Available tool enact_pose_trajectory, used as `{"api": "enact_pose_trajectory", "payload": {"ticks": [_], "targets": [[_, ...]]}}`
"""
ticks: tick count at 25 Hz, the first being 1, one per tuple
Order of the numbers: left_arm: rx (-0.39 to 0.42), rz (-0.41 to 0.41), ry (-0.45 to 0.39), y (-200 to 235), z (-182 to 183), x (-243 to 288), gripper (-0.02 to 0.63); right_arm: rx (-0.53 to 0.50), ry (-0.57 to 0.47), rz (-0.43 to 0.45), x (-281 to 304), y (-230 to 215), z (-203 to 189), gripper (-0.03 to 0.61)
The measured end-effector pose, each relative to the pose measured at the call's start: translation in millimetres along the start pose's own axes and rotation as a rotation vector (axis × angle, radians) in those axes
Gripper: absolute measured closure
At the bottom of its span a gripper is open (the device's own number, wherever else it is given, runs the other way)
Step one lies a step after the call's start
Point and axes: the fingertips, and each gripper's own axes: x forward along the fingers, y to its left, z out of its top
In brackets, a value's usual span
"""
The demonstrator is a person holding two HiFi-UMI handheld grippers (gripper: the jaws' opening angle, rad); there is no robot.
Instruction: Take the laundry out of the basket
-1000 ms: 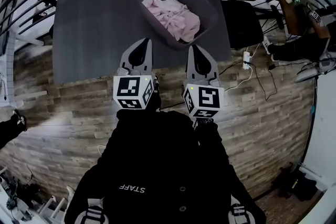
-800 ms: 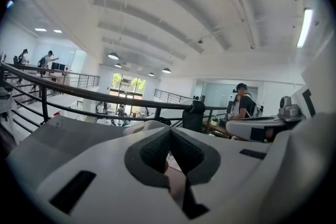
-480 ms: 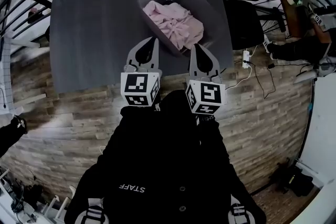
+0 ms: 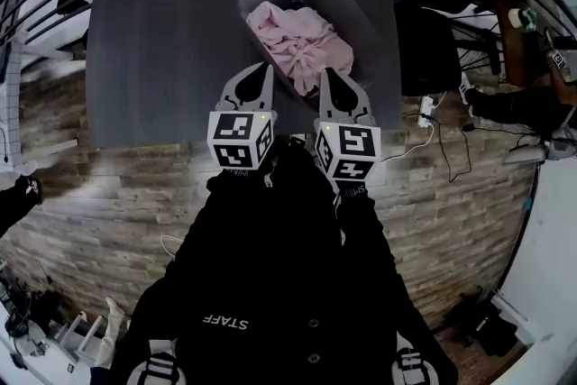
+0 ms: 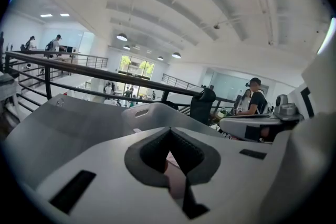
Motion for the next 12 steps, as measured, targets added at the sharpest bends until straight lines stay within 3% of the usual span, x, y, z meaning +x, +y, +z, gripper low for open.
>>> {"api": "enact_pose_trajectory", "payload": {"ticks": [6,12], "targets": [[-0.031,0.035,0.086,14,-13,20,0.614,-0.017,0.085,0.07,33,-5,-12,0.563],[-0.032,0.045,0.121,26,-14,40,0.614,-0.025,0.151,0.123,68,-8,-21,0.561]]}}
